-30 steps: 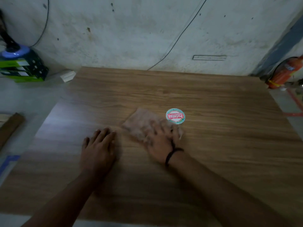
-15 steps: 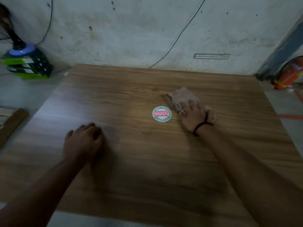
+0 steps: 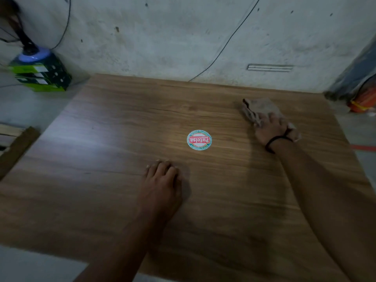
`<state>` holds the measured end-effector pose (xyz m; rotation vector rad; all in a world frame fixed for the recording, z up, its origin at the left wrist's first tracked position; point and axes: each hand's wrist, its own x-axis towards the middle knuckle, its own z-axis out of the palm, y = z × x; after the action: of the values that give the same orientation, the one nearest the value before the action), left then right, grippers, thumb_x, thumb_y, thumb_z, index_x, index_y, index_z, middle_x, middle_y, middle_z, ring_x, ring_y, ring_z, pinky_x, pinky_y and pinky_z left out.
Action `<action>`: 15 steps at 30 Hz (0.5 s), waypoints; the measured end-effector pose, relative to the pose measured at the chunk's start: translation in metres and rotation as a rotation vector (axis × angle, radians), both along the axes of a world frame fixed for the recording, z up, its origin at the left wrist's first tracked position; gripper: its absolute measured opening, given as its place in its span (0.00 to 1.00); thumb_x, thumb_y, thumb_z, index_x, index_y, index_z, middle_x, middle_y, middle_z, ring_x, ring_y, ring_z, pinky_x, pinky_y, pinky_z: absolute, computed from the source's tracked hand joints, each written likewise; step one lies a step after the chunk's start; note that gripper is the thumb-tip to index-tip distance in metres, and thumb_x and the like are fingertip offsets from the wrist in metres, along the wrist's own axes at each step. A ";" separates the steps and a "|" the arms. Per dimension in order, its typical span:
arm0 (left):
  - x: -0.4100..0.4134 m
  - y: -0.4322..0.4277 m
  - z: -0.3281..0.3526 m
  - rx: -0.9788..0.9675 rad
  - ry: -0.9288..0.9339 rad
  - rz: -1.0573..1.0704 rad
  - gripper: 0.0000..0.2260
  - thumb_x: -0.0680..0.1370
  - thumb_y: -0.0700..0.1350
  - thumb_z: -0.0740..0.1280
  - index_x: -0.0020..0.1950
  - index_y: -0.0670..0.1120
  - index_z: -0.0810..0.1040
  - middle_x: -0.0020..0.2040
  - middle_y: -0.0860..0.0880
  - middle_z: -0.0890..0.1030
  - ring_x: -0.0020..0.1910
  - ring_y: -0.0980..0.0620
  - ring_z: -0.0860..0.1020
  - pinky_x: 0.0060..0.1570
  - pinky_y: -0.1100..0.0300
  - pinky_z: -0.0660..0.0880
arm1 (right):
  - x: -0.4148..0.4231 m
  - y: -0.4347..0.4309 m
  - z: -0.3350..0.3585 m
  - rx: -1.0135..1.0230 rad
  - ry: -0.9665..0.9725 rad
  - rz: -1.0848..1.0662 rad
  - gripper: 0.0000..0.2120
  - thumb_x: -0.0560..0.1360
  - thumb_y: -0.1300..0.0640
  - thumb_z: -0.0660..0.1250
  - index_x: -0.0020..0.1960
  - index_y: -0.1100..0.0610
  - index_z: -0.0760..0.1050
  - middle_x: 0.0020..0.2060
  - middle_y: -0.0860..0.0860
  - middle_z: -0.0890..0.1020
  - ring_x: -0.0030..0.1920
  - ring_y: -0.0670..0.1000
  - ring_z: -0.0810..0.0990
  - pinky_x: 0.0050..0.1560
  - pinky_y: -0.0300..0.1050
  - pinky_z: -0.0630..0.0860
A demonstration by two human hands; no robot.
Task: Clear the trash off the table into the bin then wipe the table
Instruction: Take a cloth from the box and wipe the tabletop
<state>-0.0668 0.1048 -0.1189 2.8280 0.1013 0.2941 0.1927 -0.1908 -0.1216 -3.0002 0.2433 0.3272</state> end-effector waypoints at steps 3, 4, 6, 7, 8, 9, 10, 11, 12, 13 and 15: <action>0.000 -0.001 0.001 0.010 -0.005 0.009 0.08 0.77 0.49 0.62 0.52 0.49 0.79 0.59 0.47 0.78 0.61 0.42 0.73 0.60 0.47 0.71 | -0.008 0.056 -0.001 0.003 -0.001 0.112 0.32 0.73 0.36 0.41 0.76 0.40 0.48 0.79 0.50 0.49 0.77 0.61 0.48 0.73 0.68 0.47; -0.001 -0.002 0.002 0.016 -0.002 0.005 0.09 0.77 0.50 0.62 0.52 0.49 0.79 0.59 0.46 0.78 0.61 0.42 0.73 0.61 0.47 0.72 | -0.021 0.086 0.000 0.016 -0.015 0.231 0.31 0.76 0.38 0.42 0.77 0.44 0.47 0.79 0.52 0.49 0.78 0.61 0.47 0.74 0.67 0.44; -0.001 -0.002 0.003 0.026 0.009 0.003 0.09 0.76 0.49 0.63 0.53 0.49 0.79 0.60 0.46 0.79 0.62 0.41 0.73 0.61 0.47 0.72 | -0.067 0.151 0.010 0.049 -0.033 0.485 0.27 0.81 0.47 0.49 0.79 0.50 0.48 0.79 0.55 0.48 0.78 0.61 0.46 0.74 0.59 0.40; -0.001 -0.001 0.003 0.030 0.020 0.006 0.10 0.75 0.49 0.64 0.54 0.50 0.79 0.60 0.46 0.79 0.62 0.41 0.73 0.61 0.47 0.72 | -0.093 0.178 0.015 0.094 -0.043 0.611 0.27 0.82 0.49 0.52 0.79 0.50 0.49 0.79 0.55 0.49 0.78 0.60 0.46 0.73 0.55 0.39; -0.002 -0.001 0.003 0.022 0.030 0.007 0.11 0.74 0.49 0.65 0.55 0.50 0.79 0.59 0.46 0.79 0.62 0.41 0.73 0.61 0.46 0.72 | -0.118 0.200 0.019 0.106 -0.055 0.699 0.27 0.81 0.48 0.54 0.78 0.49 0.52 0.79 0.54 0.51 0.78 0.59 0.48 0.71 0.53 0.38; -0.002 0.000 0.004 0.006 0.040 0.002 0.13 0.73 0.49 0.66 0.57 0.50 0.79 0.59 0.47 0.79 0.62 0.41 0.73 0.61 0.46 0.72 | -0.131 0.217 0.017 0.115 -0.070 0.752 0.27 0.81 0.45 0.54 0.78 0.46 0.54 0.79 0.52 0.53 0.78 0.58 0.50 0.70 0.57 0.38; -0.003 0.001 0.004 0.000 0.048 -0.003 0.15 0.73 0.50 0.66 0.59 0.50 0.78 0.60 0.47 0.78 0.63 0.41 0.73 0.62 0.45 0.72 | -0.133 0.225 0.015 0.112 -0.082 0.780 0.26 0.80 0.42 0.54 0.76 0.42 0.56 0.78 0.49 0.54 0.77 0.57 0.51 0.70 0.63 0.41; -0.004 0.001 0.005 0.012 0.051 -0.005 0.15 0.73 0.50 0.65 0.59 0.50 0.78 0.60 0.46 0.78 0.63 0.41 0.73 0.63 0.45 0.72 | -0.125 0.230 0.011 0.098 -0.060 0.795 0.25 0.79 0.40 0.53 0.75 0.38 0.57 0.78 0.47 0.54 0.77 0.57 0.52 0.71 0.67 0.45; -0.005 0.001 0.005 0.027 0.048 -0.002 0.15 0.74 0.50 0.63 0.59 0.50 0.78 0.61 0.46 0.78 0.64 0.41 0.73 0.63 0.45 0.72 | -0.113 0.228 0.013 0.134 -0.006 0.780 0.25 0.79 0.39 0.54 0.75 0.38 0.57 0.78 0.46 0.54 0.77 0.57 0.52 0.72 0.67 0.47; -0.005 0.001 0.004 0.033 0.039 0.004 0.15 0.74 0.50 0.62 0.58 0.49 0.79 0.62 0.45 0.78 0.65 0.40 0.73 0.63 0.45 0.72 | -0.097 0.220 0.013 0.185 0.063 0.743 0.26 0.79 0.40 0.54 0.76 0.40 0.56 0.78 0.48 0.54 0.77 0.57 0.51 0.73 0.64 0.48; -0.004 -0.001 0.003 0.013 0.023 0.017 0.16 0.76 0.51 0.59 0.57 0.48 0.80 0.62 0.45 0.79 0.65 0.40 0.73 0.63 0.44 0.72 | -0.067 0.191 0.013 0.212 0.100 0.646 0.29 0.79 0.41 0.55 0.77 0.45 0.54 0.79 0.50 0.51 0.78 0.57 0.49 0.75 0.56 0.46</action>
<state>-0.0710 0.1042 -0.1162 2.8449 0.1291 0.2666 0.1253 -0.0001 -0.1086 -2.7656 -0.7195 0.5166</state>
